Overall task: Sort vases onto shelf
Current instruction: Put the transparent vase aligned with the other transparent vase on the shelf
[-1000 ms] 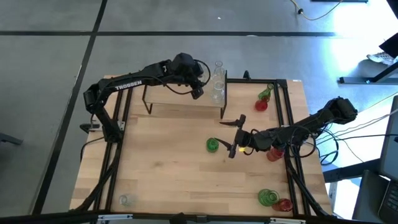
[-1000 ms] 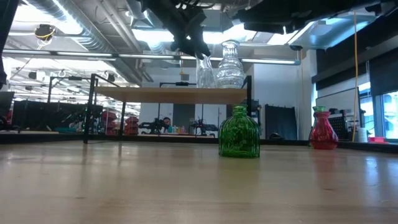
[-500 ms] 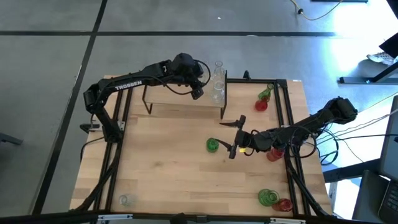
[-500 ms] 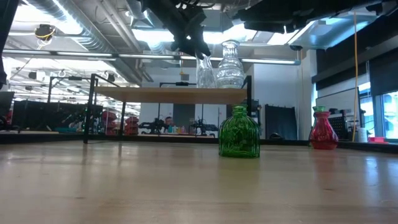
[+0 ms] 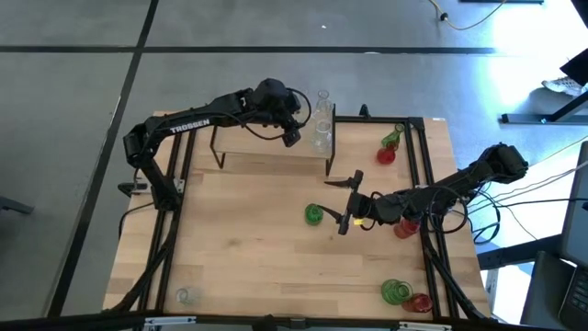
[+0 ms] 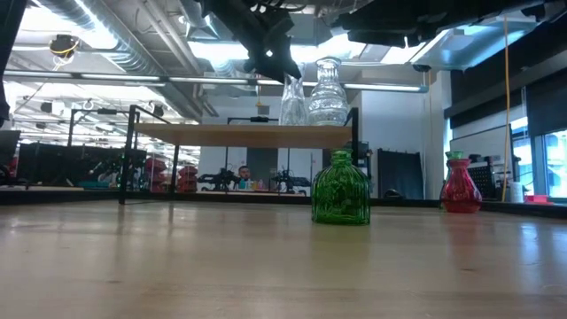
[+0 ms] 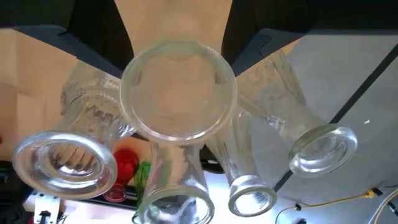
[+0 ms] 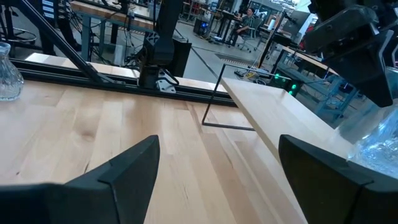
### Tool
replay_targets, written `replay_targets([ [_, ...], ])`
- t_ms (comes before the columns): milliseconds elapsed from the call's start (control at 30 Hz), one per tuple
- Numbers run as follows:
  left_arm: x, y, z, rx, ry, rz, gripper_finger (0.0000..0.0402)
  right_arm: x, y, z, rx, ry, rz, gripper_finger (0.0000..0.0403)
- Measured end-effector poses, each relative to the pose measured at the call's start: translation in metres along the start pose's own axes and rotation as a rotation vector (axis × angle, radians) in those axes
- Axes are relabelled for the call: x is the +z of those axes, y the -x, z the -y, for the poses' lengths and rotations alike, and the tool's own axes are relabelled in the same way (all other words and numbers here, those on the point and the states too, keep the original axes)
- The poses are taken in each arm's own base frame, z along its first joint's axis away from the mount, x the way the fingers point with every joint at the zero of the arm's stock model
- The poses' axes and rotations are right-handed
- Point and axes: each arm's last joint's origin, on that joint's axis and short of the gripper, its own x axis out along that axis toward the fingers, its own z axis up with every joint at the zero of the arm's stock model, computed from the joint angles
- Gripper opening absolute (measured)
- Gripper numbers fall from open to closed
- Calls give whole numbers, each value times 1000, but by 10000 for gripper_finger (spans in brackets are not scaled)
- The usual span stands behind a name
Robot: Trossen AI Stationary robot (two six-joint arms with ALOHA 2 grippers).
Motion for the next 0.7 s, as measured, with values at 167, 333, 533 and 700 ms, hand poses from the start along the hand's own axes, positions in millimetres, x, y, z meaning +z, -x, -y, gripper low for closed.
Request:
replay_targets([
  [167,2,0,1,-45,0,19,226,0,0,0,0,0,0,316],
  [333,2,0,1,-30,1,18,226,0,0,0,0,0,0,316],
  [533,1,0,-1,44,11,13,226,0,0,0,0,1,0,316],
  [700,1,0,-1,39,10,13,226,0,0,0,0,1,0,316],
])
